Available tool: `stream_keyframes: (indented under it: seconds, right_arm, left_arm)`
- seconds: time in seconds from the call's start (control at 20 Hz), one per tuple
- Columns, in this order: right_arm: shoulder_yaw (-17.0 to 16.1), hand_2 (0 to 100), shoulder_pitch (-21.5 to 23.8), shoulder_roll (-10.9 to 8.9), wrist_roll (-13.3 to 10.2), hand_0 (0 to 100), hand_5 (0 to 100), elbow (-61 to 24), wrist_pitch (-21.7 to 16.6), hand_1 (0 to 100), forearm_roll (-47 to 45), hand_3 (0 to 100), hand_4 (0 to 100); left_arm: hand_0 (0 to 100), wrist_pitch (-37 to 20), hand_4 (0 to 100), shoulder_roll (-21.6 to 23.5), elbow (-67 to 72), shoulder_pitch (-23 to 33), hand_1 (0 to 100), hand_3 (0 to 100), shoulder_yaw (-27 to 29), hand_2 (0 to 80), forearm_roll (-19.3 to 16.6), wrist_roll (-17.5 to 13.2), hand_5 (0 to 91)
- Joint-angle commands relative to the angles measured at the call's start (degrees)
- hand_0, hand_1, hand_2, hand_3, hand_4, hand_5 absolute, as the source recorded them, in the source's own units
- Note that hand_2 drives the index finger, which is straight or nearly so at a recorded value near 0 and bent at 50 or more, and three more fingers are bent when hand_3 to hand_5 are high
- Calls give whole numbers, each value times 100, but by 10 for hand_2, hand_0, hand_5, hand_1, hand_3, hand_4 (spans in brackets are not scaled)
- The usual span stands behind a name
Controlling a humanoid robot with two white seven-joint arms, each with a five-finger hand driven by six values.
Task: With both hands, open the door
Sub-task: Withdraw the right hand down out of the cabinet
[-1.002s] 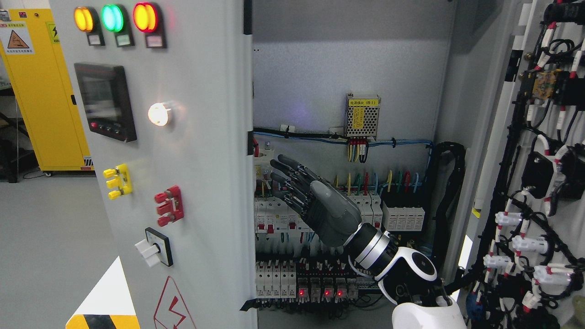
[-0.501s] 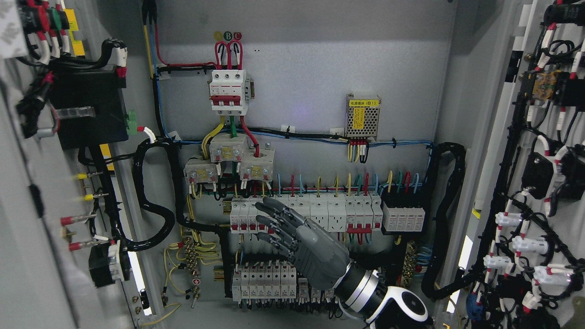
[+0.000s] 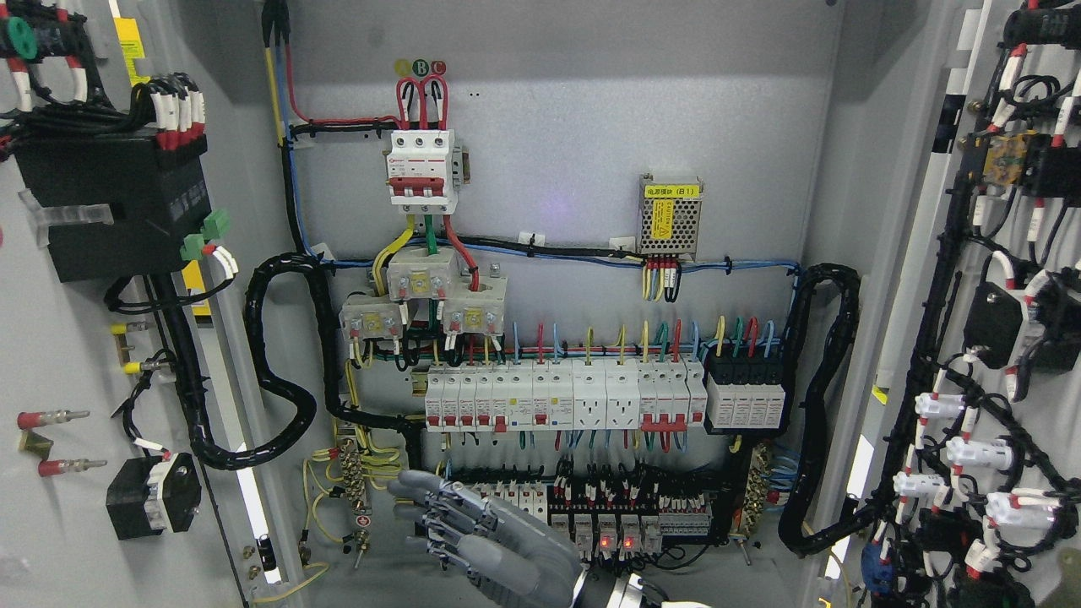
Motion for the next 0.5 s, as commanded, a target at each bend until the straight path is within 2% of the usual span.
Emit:
stream_keyframes:
  seconds: [0.0,0.1,0.2,0.3,0.45]
  right_arm:
    - [1408,40,57,183,-13,0,0,-266,19,500,163,0,0]
    - [1663,40,57,219,-22,0,0,-266,27,500,93,0,0]
    - [1839,40,57,227,-188,0,0,-258,45,500,-100,0,0]
    - [1857,40,75,227,-347,0,0,-266,36,500,-145,0,0]
    - [1936,40,84,228,-365,0,0,-284,10,500,-163,0,0]
  left_arm:
    - [120,3,0,-60,132,35,556,0,2,0,0,26,0]
    - [120,3,0,-60,132,26,556,0,2,0,0,26,0]
    - [120,3,0,-69,141,26,556,0,2,0,0,26,0]
    - [120,3,0,-69,132,26,556,0,2,0,0,26,0]
    - [120,3,0,-69,132,35,556,0,2,0,0,26,0]
